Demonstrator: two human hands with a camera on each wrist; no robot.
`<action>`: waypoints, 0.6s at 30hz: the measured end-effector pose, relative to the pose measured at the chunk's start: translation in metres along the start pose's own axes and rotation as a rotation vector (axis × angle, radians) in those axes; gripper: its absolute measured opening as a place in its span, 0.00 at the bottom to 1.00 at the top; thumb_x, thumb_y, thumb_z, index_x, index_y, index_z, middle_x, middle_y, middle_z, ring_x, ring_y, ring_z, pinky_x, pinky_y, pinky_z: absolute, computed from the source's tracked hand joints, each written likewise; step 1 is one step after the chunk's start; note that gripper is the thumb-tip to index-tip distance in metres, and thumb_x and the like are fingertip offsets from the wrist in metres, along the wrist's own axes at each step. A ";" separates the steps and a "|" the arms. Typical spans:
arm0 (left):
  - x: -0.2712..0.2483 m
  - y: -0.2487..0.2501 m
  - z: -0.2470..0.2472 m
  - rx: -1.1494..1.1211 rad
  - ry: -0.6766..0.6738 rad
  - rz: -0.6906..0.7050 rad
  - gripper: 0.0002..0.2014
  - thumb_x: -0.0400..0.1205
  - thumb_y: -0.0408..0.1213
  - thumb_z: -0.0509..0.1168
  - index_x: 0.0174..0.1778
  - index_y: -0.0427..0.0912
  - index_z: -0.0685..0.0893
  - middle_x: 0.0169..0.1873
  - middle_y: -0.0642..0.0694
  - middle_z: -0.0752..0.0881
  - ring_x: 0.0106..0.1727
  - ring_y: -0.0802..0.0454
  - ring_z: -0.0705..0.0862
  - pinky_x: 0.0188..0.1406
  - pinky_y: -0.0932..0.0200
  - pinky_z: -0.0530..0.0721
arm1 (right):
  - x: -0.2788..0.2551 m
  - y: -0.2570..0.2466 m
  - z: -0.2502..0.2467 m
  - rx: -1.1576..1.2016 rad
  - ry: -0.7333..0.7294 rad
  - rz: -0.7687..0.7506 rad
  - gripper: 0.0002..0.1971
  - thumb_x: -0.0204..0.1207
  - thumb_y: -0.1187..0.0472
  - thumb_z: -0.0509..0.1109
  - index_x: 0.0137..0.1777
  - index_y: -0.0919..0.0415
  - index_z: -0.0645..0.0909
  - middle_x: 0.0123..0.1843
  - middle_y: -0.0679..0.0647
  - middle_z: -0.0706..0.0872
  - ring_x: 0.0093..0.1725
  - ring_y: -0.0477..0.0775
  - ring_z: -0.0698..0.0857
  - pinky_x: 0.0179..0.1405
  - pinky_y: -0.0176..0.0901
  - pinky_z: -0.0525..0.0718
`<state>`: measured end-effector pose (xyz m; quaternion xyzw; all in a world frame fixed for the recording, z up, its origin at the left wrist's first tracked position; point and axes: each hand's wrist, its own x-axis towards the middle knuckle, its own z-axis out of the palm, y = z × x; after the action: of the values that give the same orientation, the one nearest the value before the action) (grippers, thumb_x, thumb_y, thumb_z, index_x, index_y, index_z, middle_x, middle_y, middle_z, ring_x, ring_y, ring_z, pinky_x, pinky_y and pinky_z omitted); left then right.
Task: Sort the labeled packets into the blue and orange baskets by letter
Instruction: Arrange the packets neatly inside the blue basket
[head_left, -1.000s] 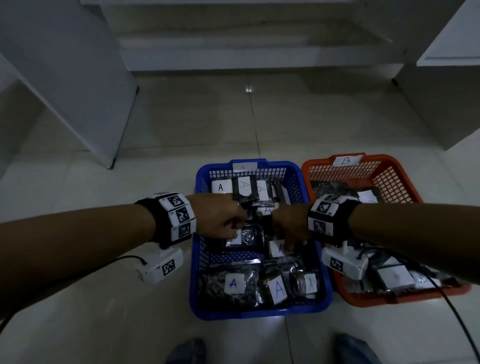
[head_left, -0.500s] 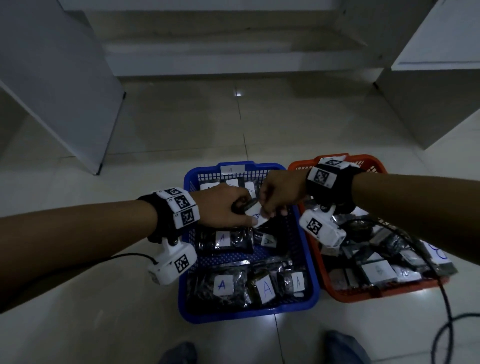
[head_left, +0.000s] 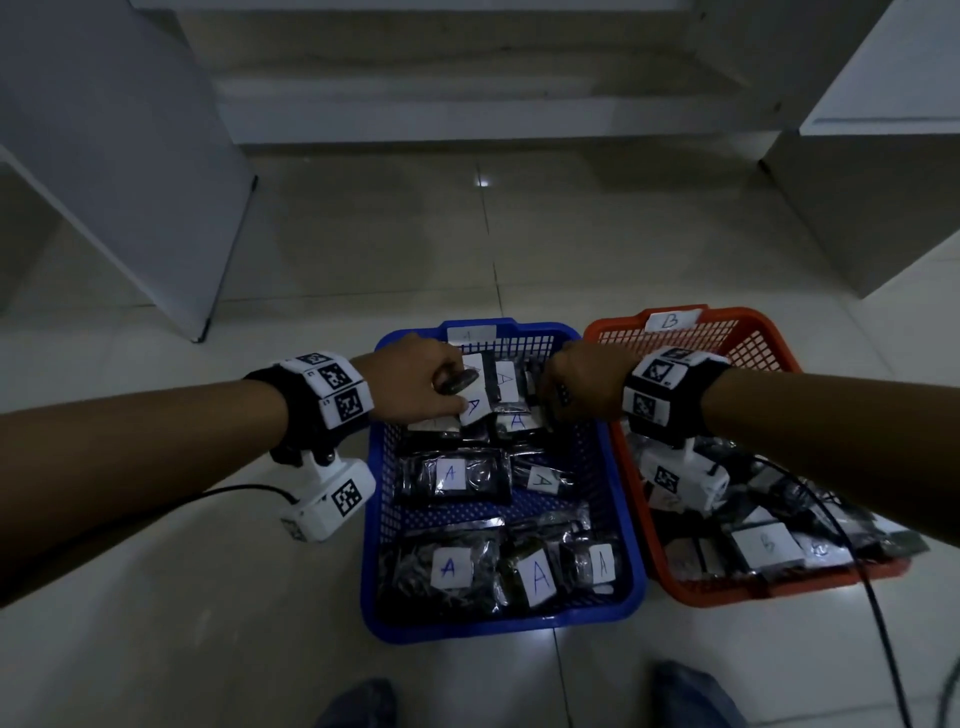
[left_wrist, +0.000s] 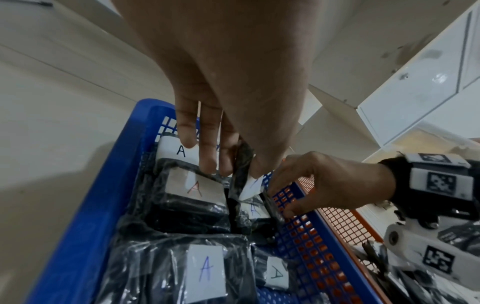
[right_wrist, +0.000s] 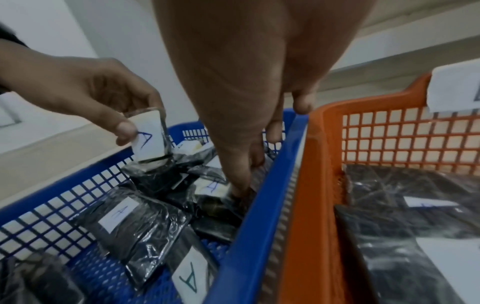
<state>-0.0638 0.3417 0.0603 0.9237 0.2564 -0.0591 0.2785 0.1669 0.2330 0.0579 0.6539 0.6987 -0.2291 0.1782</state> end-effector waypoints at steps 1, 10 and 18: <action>0.000 0.000 0.001 0.000 -0.012 -0.002 0.16 0.79 0.52 0.72 0.46 0.42 0.82 0.39 0.47 0.84 0.39 0.51 0.83 0.40 0.54 0.82 | -0.001 -0.001 0.001 -0.007 0.028 -0.007 0.09 0.74 0.55 0.77 0.54 0.50 0.89 0.52 0.51 0.90 0.51 0.54 0.87 0.49 0.55 0.90; -0.005 0.006 0.002 0.019 -0.059 0.013 0.15 0.79 0.51 0.72 0.49 0.43 0.82 0.39 0.48 0.85 0.38 0.53 0.84 0.34 0.63 0.79 | -0.006 -0.005 0.010 0.000 0.160 0.017 0.22 0.74 0.50 0.77 0.69 0.48 0.84 0.65 0.50 0.86 0.64 0.56 0.83 0.59 0.56 0.85; -0.007 0.006 0.003 0.029 -0.078 0.027 0.13 0.81 0.51 0.71 0.48 0.46 0.80 0.38 0.51 0.82 0.35 0.60 0.80 0.33 0.65 0.75 | -0.002 -0.002 0.014 -0.110 0.084 0.101 0.42 0.61 0.28 0.77 0.74 0.46 0.76 0.73 0.47 0.79 0.73 0.57 0.71 0.70 0.62 0.70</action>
<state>-0.0669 0.3327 0.0626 0.9279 0.2322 -0.0950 0.2756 0.1645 0.2236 0.0469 0.6865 0.6832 -0.1537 0.1958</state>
